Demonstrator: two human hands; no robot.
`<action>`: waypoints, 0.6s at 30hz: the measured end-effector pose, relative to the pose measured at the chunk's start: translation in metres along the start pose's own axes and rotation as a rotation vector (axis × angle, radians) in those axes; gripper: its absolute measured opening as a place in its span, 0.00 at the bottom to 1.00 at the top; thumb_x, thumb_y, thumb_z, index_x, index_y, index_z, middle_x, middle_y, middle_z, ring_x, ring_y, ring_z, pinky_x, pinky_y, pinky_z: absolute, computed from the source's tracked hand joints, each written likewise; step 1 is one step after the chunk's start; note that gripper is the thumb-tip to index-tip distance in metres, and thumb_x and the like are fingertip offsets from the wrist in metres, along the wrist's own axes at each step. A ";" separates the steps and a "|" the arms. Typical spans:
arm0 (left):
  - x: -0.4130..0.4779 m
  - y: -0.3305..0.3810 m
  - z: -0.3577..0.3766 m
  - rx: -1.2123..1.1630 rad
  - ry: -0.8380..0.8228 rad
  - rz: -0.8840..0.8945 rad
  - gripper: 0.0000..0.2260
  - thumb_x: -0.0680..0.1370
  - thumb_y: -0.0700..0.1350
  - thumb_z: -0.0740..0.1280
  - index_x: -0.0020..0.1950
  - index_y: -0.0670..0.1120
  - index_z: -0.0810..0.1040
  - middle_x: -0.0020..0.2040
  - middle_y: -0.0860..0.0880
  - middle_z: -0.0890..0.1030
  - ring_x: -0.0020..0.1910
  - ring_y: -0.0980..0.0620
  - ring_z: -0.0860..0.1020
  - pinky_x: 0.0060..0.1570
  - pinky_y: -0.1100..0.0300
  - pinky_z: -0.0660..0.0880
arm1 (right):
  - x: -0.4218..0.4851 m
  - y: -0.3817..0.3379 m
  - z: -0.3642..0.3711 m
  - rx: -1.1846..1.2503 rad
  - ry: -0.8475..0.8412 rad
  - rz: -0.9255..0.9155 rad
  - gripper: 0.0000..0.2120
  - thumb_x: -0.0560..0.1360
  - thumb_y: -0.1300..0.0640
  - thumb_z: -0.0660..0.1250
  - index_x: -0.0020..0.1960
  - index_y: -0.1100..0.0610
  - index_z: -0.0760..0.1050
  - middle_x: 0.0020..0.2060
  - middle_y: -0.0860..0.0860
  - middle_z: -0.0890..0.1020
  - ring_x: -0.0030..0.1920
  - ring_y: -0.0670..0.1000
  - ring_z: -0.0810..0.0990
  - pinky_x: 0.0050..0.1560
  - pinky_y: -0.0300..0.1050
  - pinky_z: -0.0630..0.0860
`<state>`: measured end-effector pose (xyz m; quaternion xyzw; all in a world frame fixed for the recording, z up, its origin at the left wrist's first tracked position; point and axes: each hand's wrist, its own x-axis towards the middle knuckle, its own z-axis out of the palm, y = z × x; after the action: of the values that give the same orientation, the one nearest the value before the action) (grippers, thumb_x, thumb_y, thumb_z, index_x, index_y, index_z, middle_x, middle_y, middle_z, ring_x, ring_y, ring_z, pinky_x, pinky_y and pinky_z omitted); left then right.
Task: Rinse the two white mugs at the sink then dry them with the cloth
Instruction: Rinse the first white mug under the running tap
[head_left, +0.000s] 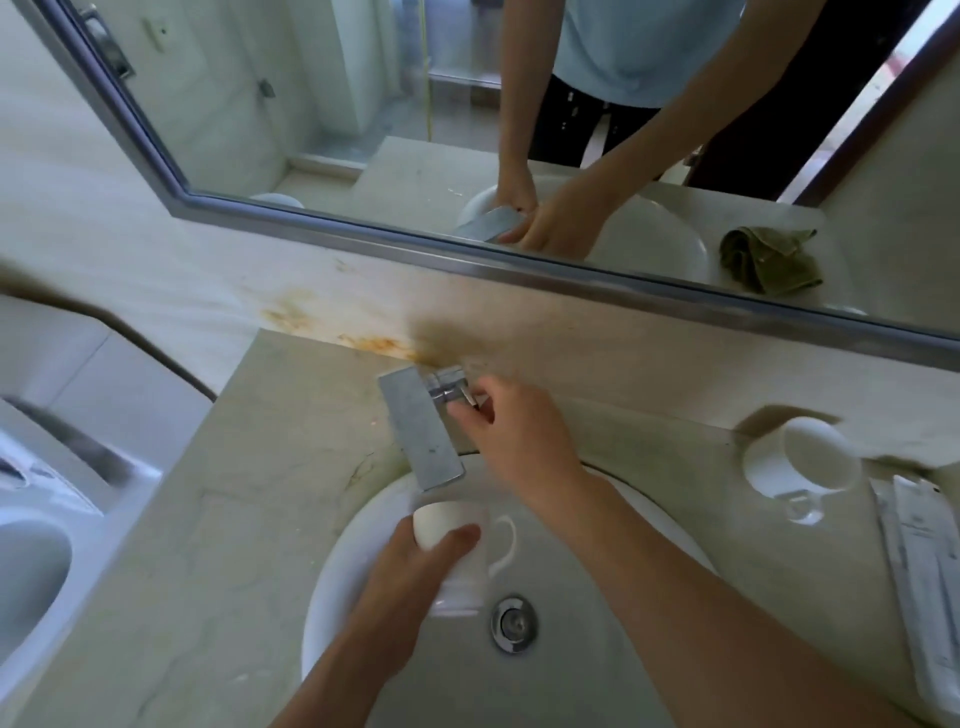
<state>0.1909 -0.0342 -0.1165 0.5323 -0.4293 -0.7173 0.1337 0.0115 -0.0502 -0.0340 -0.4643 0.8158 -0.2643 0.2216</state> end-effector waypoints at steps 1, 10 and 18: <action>0.001 0.000 -0.001 0.012 -0.009 -0.013 0.25 0.69 0.56 0.79 0.64 0.49 0.83 0.53 0.45 0.90 0.54 0.42 0.88 0.58 0.36 0.84 | 0.007 -0.001 0.003 -0.077 0.016 -0.021 0.14 0.84 0.46 0.66 0.55 0.56 0.83 0.42 0.52 0.85 0.42 0.55 0.82 0.41 0.47 0.73; 0.006 0.017 0.003 -0.039 -0.086 -0.090 0.14 0.80 0.49 0.75 0.64 0.46 0.83 0.52 0.42 0.89 0.50 0.41 0.88 0.48 0.45 0.86 | 0.019 -0.002 0.002 -0.282 -0.005 -0.031 0.17 0.87 0.54 0.61 0.44 0.60 0.79 0.31 0.51 0.73 0.35 0.55 0.72 0.39 0.45 0.65; 0.013 0.027 -0.001 -0.127 -0.114 -0.178 0.24 0.74 0.59 0.78 0.63 0.44 0.83 0.46 0.43 0.87 0.44 0.43 0.85 0.49 0.49 0.80 | 0.023 0.003 -0.002 -0.265 -0.027 -0.056 0.18 0.87 0.53 0.63 0.41 0.58 0.78 0.30 0.50 0.71 0.33 0.53 0.71 0.39 0.45 0.66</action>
<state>0.1796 -0.0596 -0.1050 0.5170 -0.3409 -0.7813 0.0781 -0.0023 -0.0685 -0.0365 -0.5156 0.8273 -0.1540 0.1616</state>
